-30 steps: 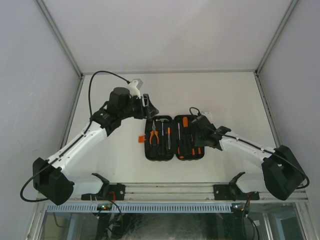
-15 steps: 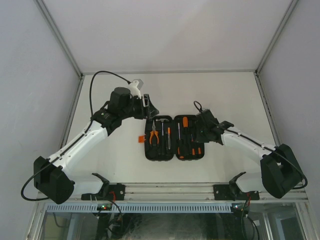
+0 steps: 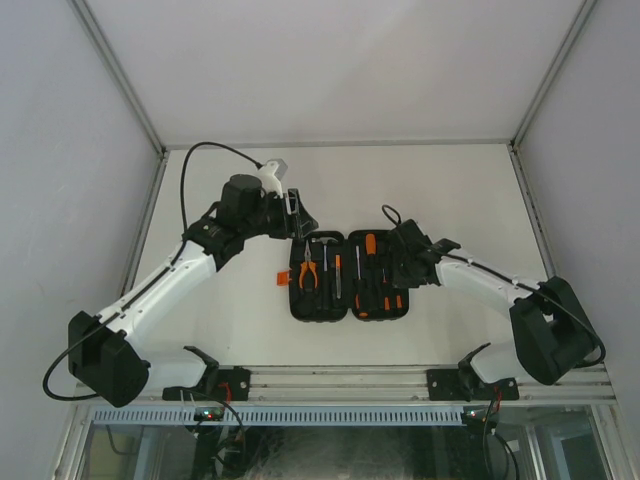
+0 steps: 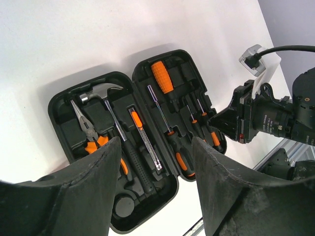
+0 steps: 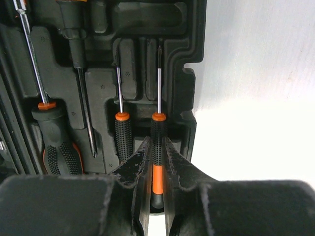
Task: Sort the tools into containers
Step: Place the screwdriver in the storage box.
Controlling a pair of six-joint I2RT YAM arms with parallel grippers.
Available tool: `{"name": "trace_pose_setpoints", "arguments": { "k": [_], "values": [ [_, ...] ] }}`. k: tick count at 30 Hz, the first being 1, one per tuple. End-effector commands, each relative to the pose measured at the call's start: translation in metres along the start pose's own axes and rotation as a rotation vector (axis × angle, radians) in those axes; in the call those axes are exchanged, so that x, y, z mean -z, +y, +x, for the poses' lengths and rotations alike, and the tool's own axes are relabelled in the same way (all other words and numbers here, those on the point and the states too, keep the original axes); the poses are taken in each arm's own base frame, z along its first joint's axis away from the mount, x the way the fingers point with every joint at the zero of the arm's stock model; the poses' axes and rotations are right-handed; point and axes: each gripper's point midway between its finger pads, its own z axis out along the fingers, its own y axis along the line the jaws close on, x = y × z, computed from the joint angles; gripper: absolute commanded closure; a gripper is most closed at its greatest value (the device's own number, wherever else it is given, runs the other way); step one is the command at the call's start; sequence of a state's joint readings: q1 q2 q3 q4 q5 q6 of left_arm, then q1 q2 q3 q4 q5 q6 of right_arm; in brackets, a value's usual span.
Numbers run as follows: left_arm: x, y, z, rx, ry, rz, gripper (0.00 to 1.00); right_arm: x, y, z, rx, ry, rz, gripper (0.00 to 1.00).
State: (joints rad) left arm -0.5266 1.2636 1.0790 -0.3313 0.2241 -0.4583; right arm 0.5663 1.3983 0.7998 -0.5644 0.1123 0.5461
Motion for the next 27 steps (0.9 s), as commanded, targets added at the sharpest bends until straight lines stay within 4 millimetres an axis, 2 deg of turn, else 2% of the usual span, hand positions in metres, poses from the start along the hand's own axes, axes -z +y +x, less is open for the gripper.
{"name": "trace_pose_setpoints", "arguments": {
  "k": [1, 13, 19, 21, 27],
  "values": [
    [0.005, -0.011, -0.019, -0.019, -0.045, 0.039, 0.37, 0.002, 0.006, -0.013, 0.02, -0.033, -0.002, 0.89],
    [0.005, -0.009, -0.019, -0.019, -0.046, 0.031, 0.37, -0.009, -0.001, -0.002, 0.066, 0.05, 0.077, 0.89],
    [0.004, -0.008, -0.018, -0.017, -0.04, 0.03, 0.37, -0.022, -0.002, 0.02, 0.094, 0.189, 0.092, 0.95],
    [0.004, -0.008, -0.018, -0.019, -0.04, 0.03, 0.37, -0.028, -0.001, 0.029, 0.099, 0.24, 0.088, 1.0],
    [0.003, -0.003, -0.017, -0.009, -0.036, 0.015, 0.37, -0.044, 0.003, 0.057, 0.109, 0.372, 0.07, 1.0]
  ]
}}
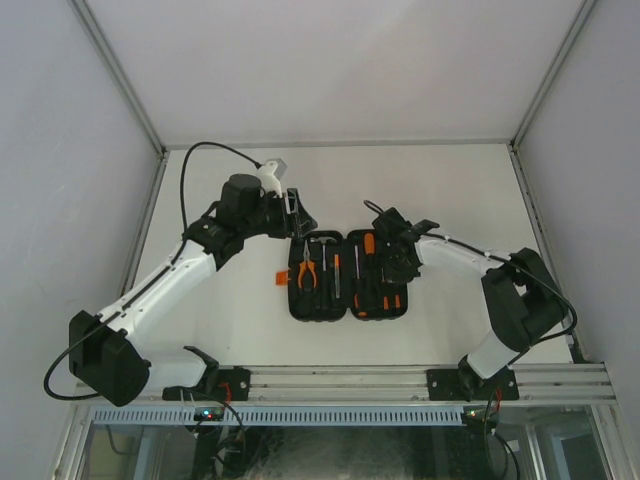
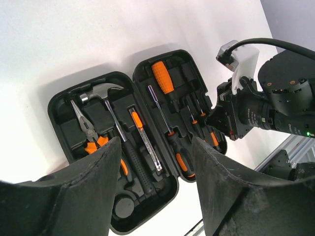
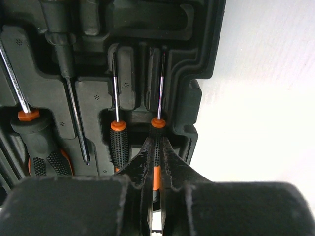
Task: Sort the tools into containers
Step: Place the screwdriver in the storage box.
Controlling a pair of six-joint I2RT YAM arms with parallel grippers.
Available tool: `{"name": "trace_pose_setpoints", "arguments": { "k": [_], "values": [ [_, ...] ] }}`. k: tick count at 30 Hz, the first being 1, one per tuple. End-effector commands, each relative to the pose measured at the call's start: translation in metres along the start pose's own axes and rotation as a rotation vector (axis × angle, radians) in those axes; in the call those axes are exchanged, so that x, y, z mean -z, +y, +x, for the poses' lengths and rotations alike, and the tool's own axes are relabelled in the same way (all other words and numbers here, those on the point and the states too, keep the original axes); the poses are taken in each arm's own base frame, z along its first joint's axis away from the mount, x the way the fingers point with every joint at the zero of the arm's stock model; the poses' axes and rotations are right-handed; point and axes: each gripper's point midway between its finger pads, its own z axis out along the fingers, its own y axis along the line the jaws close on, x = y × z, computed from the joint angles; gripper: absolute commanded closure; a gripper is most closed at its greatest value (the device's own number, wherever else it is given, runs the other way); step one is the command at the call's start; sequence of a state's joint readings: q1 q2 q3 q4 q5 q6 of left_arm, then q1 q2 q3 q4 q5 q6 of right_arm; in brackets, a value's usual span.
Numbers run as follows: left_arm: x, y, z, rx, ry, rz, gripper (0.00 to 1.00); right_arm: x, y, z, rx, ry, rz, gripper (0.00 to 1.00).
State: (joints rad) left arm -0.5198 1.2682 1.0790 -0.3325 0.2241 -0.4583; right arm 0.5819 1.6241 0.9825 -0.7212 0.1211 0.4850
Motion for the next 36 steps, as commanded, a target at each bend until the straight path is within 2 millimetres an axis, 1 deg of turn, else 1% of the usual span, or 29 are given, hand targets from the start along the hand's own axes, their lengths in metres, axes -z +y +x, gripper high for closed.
{"name": "trace_pose_setpoints", "arguments": {
  "k": [1, 3, 4, 6, 7, 10, 13, 17, 19, 21, 24, 26, 28, 31, 36],
  "values": [
    [0.003, -0.004, -0.016, -0.007, -0.037, 0.015, 0.37, -0.04, 0.012, 0.05, 0.026, 0.21, -0.041, 1.0],
    [0.003, 0.003, -0.015, 0.01, -0.036, -0.008, 0.37, -0.04, 0.014, 0.049, 0.024, 0.203, -0.047, 1.0],
    [0.002, 0.006, -0.014, 0.021, -0.032, -0.019, 0.37, -0.038, 0.015, 0.044, 0.02, 0.179, -0.054, 1.0],
    [0.004, 0.024, -0.016, 0.061, -0.04, -0.064, 0.37, -0.029, 0.02, 0.029, 0.013, 0.101, -0.082, 1.0],
    [0.004, 0.029, -0.016, 0.074, -0.043, -0.079, 0.37, -0.021, 0.022, 0.018, 0.006, 0.047, -0.095, 0.99],
    [0.007, 0.045, -0.012, 0.109, -0.039, -0.125, 0.37, 0.007, 0.027, -0.016, -0.016, -0.115, -0.159, 0.91],
    [0.011, 0.06, -0.008, 0.125, -0.036, -0.183, 0.36, 0.036, 0.028, -0.041, -0.011, -0.236, -0.211, 0.84],
    [0.016, 0.074, 0.002, 0.144, -0.025, -0.242, 0.35, 0.066, 0.021, -0.063, -0.019, -0.349, -0.215, 0.75],
    [0.017, 0.077, 0.01, 0.157, -0.016, -0.255, 0.35, 0.076, 0.018, -0.069, -0.033, -0.391, -0.23, 0.73],
    [0.016, 0.083, 0.021, 0.175, 0.002, -0.272, 0.35, 0.084, 0.014, -0.074, -0.047, -0.423, -0.25, 0.7],
    [0.016, 0.092, 0.037, 0.208, 0.021, -0.304, 0.35, 0.085, 0.007, -0.076, -0.073, -0.439, -0.267, 0.63],
    [0.016, 0.097, 0.046, 0.23, 0.031, -0.317, 0.35, 0.082, 0.001, -0.076, -0.1, -0.438, -0.272, 0.56],
    [0.015, 0.1, 0.053, 0.252, 0.032, -0.317, 0.35, 0.076, -0.003, -0.072, -0.121, -0.432, -0.271, 0.53],
    [0.012, 0.1, 0.062, 0.277, 0.037, -0.291, 0.35, 0.067, -0.008, -0.071, -0.141, -0.42, -0.271, 0.51],
    [0.009, 0.103, 0.068, 0.279, 0.045, -0.286, 0.36, 0.051, -0.011, -0.071, -0.16, -0.372, -0.308, 0.52]
  ]
}}
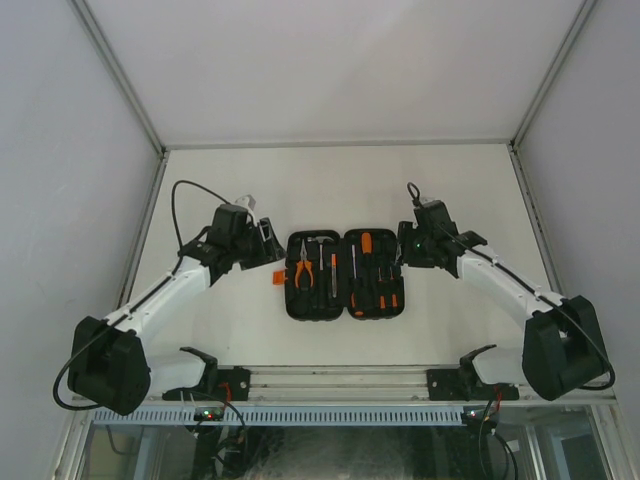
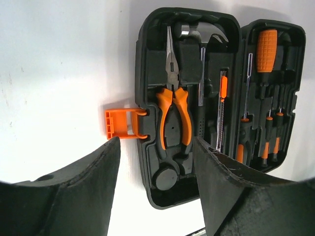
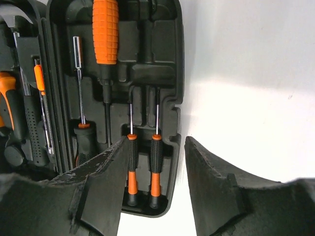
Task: Sort the tools into containers
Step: Place the screwdriver in the storage box.
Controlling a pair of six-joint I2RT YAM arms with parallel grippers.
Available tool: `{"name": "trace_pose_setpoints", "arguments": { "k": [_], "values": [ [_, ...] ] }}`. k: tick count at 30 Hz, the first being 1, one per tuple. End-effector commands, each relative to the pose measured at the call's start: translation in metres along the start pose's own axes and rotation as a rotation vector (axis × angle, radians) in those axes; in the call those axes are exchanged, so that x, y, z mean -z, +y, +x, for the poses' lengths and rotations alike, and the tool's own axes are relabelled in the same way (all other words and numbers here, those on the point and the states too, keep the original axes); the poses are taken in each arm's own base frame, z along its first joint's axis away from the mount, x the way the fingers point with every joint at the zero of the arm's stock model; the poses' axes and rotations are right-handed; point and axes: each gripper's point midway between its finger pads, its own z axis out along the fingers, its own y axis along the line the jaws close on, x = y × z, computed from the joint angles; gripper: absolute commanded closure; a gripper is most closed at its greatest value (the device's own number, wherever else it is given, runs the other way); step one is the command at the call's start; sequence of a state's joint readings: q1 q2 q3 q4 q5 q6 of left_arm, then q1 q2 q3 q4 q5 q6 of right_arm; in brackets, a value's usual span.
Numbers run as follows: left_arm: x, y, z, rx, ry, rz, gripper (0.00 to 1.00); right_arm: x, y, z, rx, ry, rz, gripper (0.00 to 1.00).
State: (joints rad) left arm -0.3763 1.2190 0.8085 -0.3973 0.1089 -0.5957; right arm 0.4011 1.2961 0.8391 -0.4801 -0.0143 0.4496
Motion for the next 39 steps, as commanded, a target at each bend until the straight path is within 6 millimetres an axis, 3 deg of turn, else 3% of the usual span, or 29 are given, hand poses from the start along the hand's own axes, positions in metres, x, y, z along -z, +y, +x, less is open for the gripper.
{"name": "trace_pose_setpoints", "arguments": {
  "k": [1, 12, 17, 23, 26, 31, 39],
  "values": [
    [0.002, -0.009, -0.013, 0.015, -0.059, 0.054, 0.36, -0.01, 0.007, -0.012, -0.019, -0.014, -0.087, 0.52],
    [-0.013, 0.005, 0.004, 0.019, -0.014, 0.025, 0.42, -0.038, -0.002, 0.0, -0.066, 0.09, -0.145, 0.57],
    [-0.024, 0.01, 0.014, 0.022, 0.028, 0.016, 0.44, -0.046, 0.004, 0.001, -0.079, 0.108, -0.2, 0.58],
    [-0.031, 0.014, 0.018, 0.031, 0.032, 0.006, 0.44, -0.057, -0.006, 0.012, -0.105, 0.152, -0.15, 0.58],
    [-0.033, 0.013, 0.017, 0.034, 0.028, 0.012, 0.44, -0.062, -0.017, 0.018, -0.116, 0.169, -0.094, 0.61],
    [-0.04, 0.004, 0.009, 0.031, 0.009, 0.056, 0.44, -0.064, -0.024, 0.021, -0.113, 0.18, -0.07, 0.74],
    [-0.051, -0.014, -0.009, 0.037, -0.071, 0.162, 0.48, -0.065, -0.024, 0.023, -0.102, 0.192, -0.084, 0.77]
  ]
}}
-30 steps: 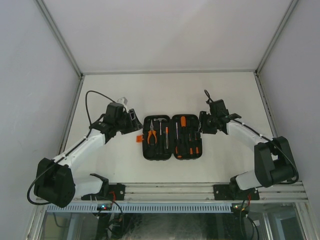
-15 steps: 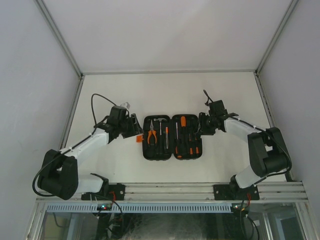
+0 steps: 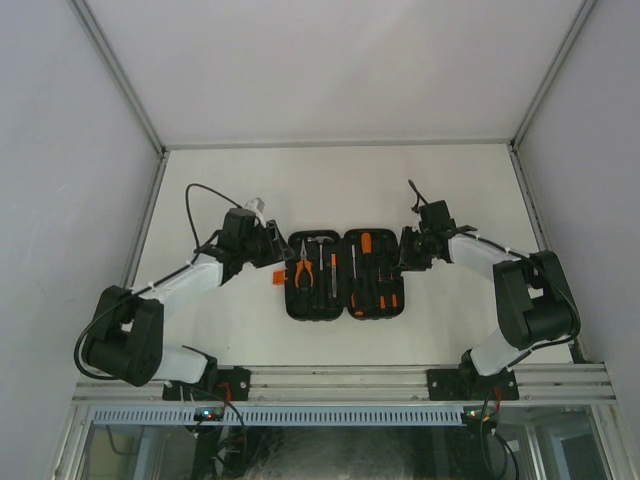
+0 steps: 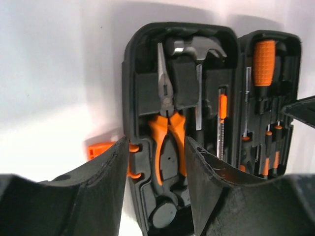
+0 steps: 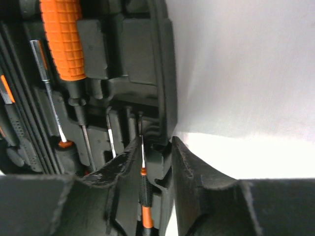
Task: Sort the tools into containers
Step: Place the screwdriver in the storage box, then close the storage box at the center of the board.
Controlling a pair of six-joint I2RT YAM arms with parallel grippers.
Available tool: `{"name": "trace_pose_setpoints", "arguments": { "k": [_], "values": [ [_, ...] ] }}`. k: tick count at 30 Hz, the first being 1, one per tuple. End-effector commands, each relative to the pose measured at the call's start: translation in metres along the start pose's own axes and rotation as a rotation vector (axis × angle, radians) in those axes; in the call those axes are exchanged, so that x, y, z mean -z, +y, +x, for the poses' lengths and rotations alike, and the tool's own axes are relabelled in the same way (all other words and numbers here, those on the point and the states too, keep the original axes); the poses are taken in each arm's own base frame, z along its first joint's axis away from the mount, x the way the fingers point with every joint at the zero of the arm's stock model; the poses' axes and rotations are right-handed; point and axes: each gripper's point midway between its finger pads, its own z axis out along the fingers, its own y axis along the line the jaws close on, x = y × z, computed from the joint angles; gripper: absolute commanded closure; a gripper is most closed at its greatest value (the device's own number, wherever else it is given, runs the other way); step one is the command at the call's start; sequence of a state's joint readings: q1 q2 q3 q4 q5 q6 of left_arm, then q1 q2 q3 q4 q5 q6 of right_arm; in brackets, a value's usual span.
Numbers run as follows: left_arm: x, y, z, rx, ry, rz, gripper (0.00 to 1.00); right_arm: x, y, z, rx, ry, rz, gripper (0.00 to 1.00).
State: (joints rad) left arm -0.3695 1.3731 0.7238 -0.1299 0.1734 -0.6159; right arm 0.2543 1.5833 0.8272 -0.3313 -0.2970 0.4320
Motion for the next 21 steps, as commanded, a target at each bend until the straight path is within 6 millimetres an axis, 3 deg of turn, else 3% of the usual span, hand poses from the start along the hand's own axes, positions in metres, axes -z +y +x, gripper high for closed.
{"name": "trace_pose_setpoints", "arguments": {
  "k": [1, 6, 13, 21],
  "values": [
    [-0.006, -0.016, -0.019, 0.019, -0.091, 0.107, 0.48, -0.003, -0.012, -0.003, 0.023, -0.012, 0.045, 0.77],
    [-0.01, -0.005, -0.019, 0.073, -0.094, 0.09, 0.52, -0.004, -0.011, -0.002, 0.023, -0.005, 0.038, 0.78],
    [-0.014, 0.027, 0.004, 0.147, -0.038, -0.041, 0.56, -0.004, -0.012, -0.004, 0.018, -0.013, 0.046, 0.81],
    [0.002, 0.056, 0.025, 0.148, -0.016, -0.169, 0.52, -0.004, -0.014, -0.004, 0.019, -0.013, 0.044, 0.82]
  ]
}}
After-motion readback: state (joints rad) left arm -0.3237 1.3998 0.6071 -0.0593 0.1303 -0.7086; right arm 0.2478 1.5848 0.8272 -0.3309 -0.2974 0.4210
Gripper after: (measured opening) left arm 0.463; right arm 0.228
